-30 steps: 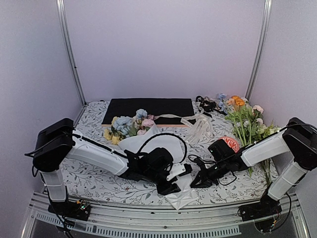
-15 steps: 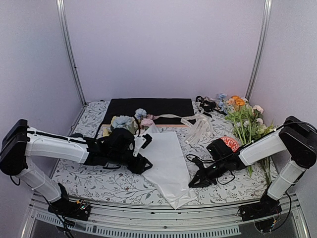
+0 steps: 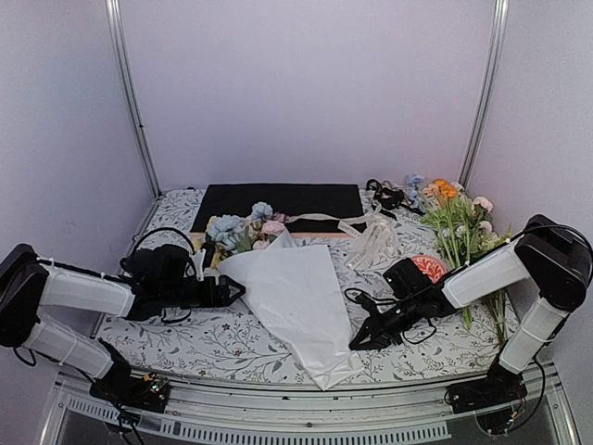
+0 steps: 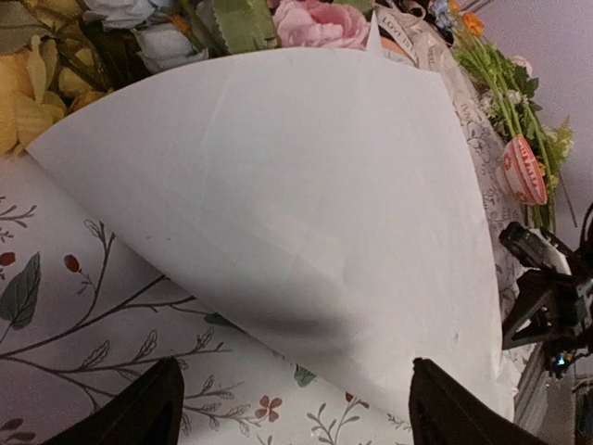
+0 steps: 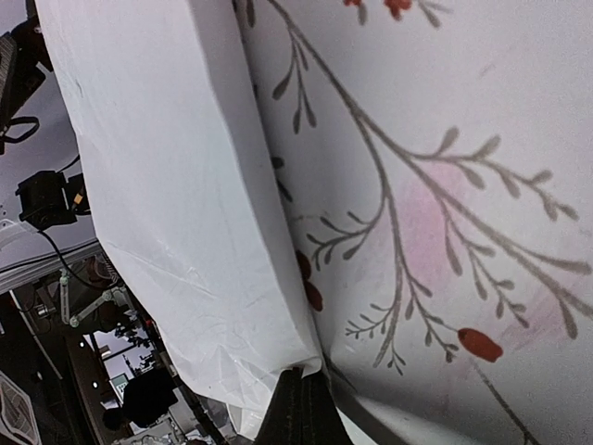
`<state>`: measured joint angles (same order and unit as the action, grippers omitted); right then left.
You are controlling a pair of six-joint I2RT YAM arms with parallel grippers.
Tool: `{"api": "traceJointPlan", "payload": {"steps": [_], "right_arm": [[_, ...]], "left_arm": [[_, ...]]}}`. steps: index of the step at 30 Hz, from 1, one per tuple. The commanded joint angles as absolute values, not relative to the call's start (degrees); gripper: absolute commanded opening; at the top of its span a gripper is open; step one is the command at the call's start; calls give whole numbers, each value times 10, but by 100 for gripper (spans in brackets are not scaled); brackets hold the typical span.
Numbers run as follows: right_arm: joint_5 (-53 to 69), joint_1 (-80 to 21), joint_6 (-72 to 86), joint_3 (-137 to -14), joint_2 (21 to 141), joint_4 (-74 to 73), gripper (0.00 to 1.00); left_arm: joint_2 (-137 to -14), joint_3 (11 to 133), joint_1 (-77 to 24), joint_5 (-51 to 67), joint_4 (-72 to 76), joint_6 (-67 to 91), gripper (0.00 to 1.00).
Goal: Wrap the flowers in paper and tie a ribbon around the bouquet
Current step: Adjust the folded bouquet at the center of the board.
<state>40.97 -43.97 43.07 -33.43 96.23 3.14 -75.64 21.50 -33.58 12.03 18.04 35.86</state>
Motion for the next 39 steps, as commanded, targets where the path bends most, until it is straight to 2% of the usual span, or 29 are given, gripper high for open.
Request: {"api": "traceJointPlan", "payload": {"steps": [1,10,16,22,24,26,31,39], "right_arm": [[362,-453,425,-328,989,7,0],[396,-511,467,-322,995,49,0],[416,-533,488,-338,1009,72,0],[435,-545,503,-354,1034,92,0],[434,-543,497,-361,1032,84,5],[426,-537,487,-373,1027,58,14],[391,-506,433,-414,982,-50,30],[346,-386,345,-477,857,-202,37]], "left_arm": [[-838,248,-307,185,273,384,84],[-971,348,-284,155,218,324,80],[-1019,399,-283,194,221,268,75],[-1081,466,-282,191,163,216,63],[-1097,483,-282,177,136,206,61],[-1108,498,-283,160,109,196,60],[-1109,507,-283,136,83,175,60],[-1107,512,-286,123,67,164,60]]}}
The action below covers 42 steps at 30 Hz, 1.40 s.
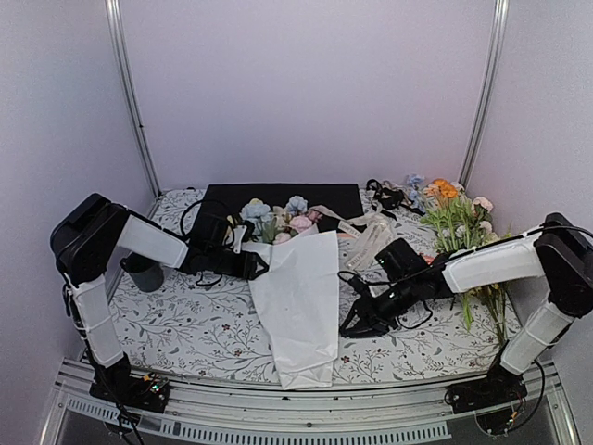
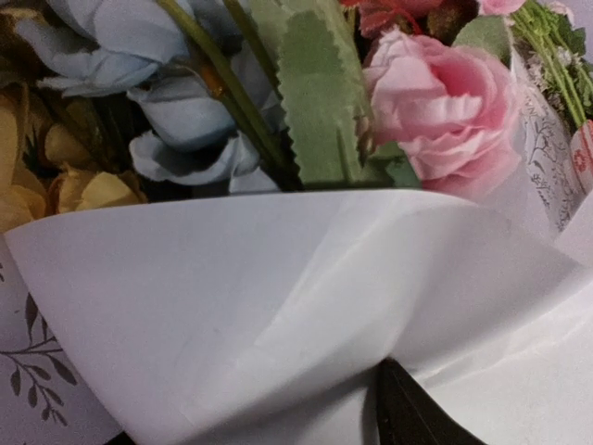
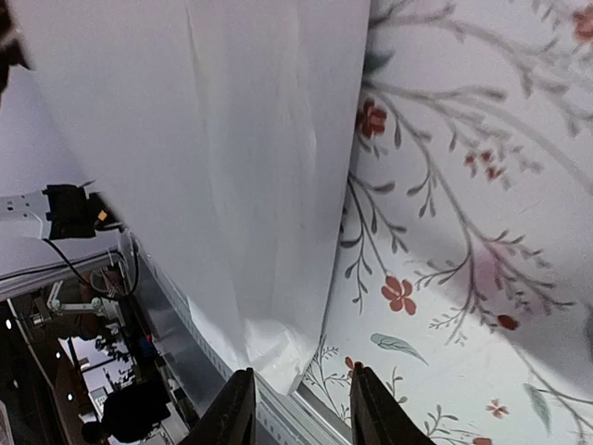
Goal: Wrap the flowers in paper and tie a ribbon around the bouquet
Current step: Adjust the folded bouquet at the center of the board, then pick up the ribbon from the corner of the board.
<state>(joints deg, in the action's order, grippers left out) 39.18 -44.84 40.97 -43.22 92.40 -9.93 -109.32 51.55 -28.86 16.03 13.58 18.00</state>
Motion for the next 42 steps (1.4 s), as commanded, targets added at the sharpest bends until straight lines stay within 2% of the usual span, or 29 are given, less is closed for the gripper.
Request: {"api": "traceJointPlan", "payload": {"steps": [1,4,7,12,15,18,21,27,30,34,36,40,42], "right_arm": [[335,-365,335,-493,846,-219,38],[265,-303,294,-558,849,-278,41],[183,-257,254,-648,907,-296,42],[113,-241,156,-877,1087,-326,43],[94,-241,105,-1024,1206,-360,47],[87,-241,71,-1136,1298,-383,56],[94,-240,50,-1197,1382,-406,64],[104,-241,26,-1208,1452,-404,68],[110,-242,19,-1201,1458,-409,58],[129,-242,20,-1167,1435,-391,26],[140,-242,24,-1150,1416,-379,16],[163,-244,27,-1125,1374,-363,3],[168,-244,27,-1124,1354,-364,0]], "left_arm": [[-1106,514,-287,122,64,164,60],[-1107,520,-293,115,50,160,60],[-1107,530,-300,96,28,157,60],[-1106,546,-311,69,-2,158,61],[-1109,557,-316,57,-19,158,61],[-1111,569,-322,43,-36,154,61],[-1110,579,-328,34,-50,151,61],[-1108,595,-338,20,-73,149,63],[-1108,612,-347,0,-95,146,64],[-1115,655,-370,-61,-143,145,65],[-1121,683,-390,-100,-171,144,65],[-1151,733,-422,-167,-223,147,67],[-1163,749,-436,-190,-242,147,68]]}}
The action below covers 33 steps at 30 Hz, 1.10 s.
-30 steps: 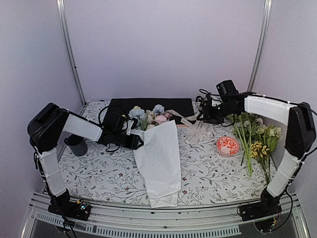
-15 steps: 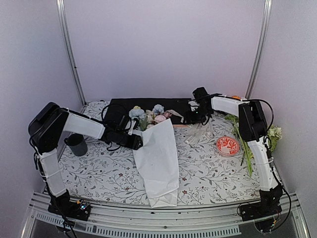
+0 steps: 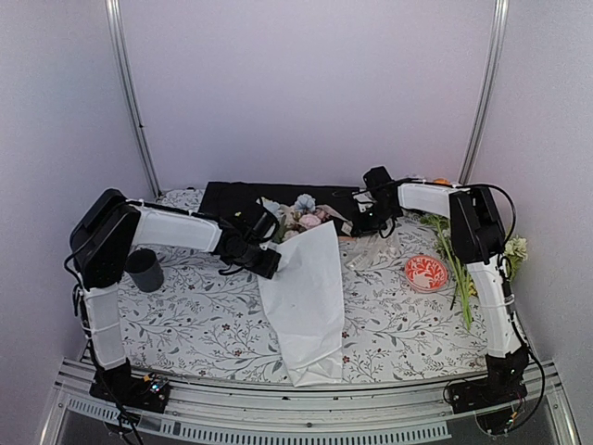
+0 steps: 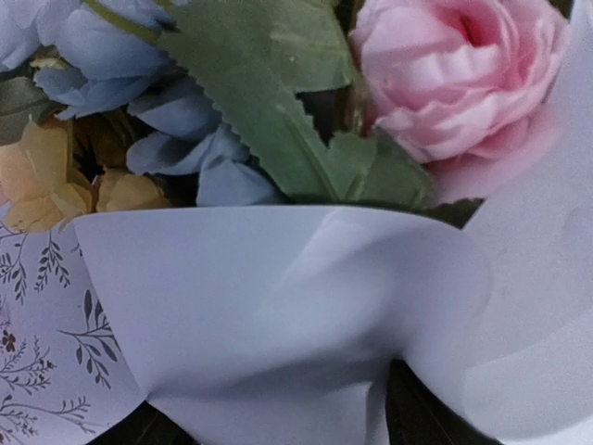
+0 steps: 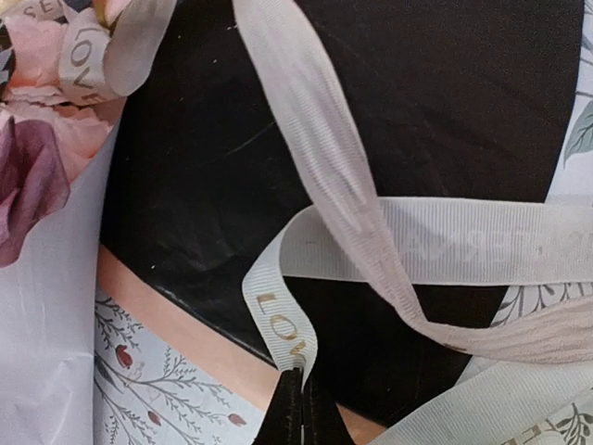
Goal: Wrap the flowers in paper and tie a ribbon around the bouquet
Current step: Pick up the ribbon from the corner of the board, then place the ribbon at the center of the board.
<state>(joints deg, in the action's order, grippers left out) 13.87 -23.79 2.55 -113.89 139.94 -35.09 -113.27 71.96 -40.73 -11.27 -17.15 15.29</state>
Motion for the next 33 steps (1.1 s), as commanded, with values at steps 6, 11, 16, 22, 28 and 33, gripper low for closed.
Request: {"api": "traceJointPlan", "payload": {"steps": [6,11,16,22,28,33], "right_arm": [[186,-243,30,-1121,1249,-371,0],[190,-230,33,-1133,1119,-370,0],[218,-199,43,-1147,979,-332,0],[296,-183,48,-1129,814,-199,0],[349,-183,65,-1120,714,-91,0],[436,-183,129,-1064,701,-34,0]], "left_arm": [[-1187,765,-450,-196,-250,142,69],[-1195,766,-451,-197,-252,137,69],[-1198,765,-452,-203,-252,133,69],[-1207,767,-454,-201,-251,130,69],[-1211,767,-454,-201,-248,127,69],[-1213,762,-454,-203,-245,126,69]]}}
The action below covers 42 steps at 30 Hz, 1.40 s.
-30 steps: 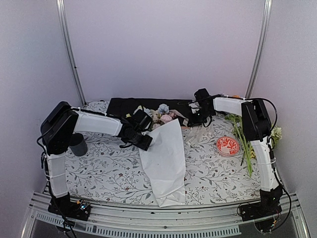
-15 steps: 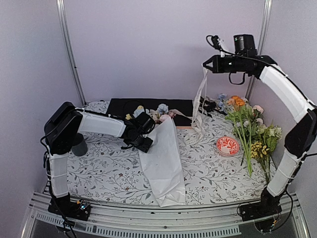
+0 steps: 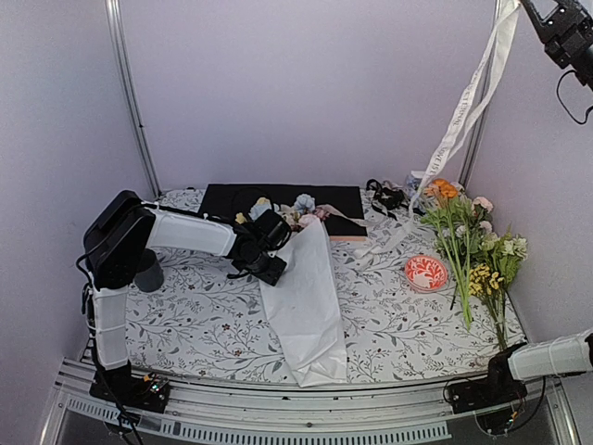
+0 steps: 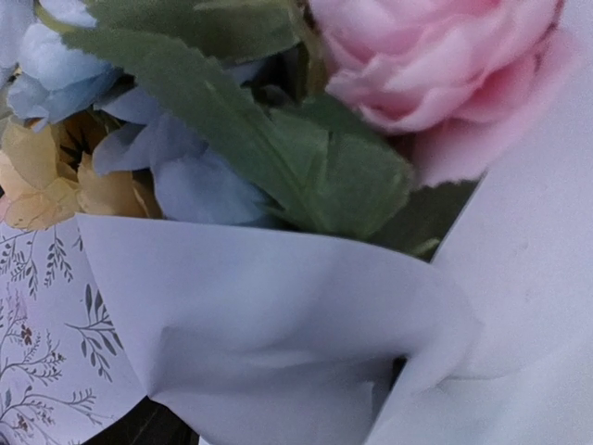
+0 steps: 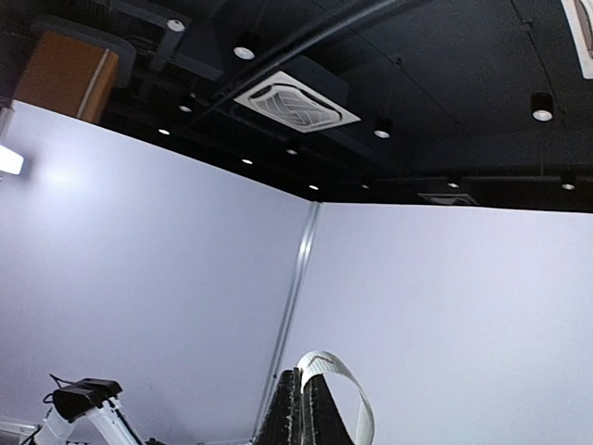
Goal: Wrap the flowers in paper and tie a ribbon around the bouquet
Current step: Place the ribbon at the center of the board, then pick up the folded bouquet from the center of the board.
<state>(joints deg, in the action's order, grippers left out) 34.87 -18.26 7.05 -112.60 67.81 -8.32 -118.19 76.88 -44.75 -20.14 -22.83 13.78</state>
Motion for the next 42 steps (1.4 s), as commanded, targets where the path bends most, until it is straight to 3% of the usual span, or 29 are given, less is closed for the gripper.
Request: {"api": "traceJointPlan", "payload": {"steps": [1,5,11,16,17,19,23,30,39,42], "right_arm": [[465,-184,154,-1039,706,-24,0],[537,-207,237,-906,745,-43,0],[393,-275,208,-697,753,-170,0],[398,-296,257,-545,828,-209,3],[378,-301,250,-550,852,-249,11],[316,-304,224,-583,880,-327,50],[280,-305,209,-627,853,-307,99],[391,-338,237,-625,891,-128,99],[339,-402,223,-718,1032,-162,100],[310,-401,230,-710,1045,-162,83]], "left_arm": [[-1213,761,-455,-203,-246,126,69],[-1212,760,-455,-203,-245,125,69],[-1212,759,-455,-202,-245,123,69],[-1213,760,-455,-201,-246,120,70],[-1213,760,-455,-202,-246,119,69],[-1212,759,-455,-202,-247,119,70],[-1212,757,-455,-205,-248,121,69],[-1214,754,-455,-205,-249,123,70],[-1216,755,-455,-209,-253,120,70],[-1218,753,-455,-208,-253,121,70]]}}
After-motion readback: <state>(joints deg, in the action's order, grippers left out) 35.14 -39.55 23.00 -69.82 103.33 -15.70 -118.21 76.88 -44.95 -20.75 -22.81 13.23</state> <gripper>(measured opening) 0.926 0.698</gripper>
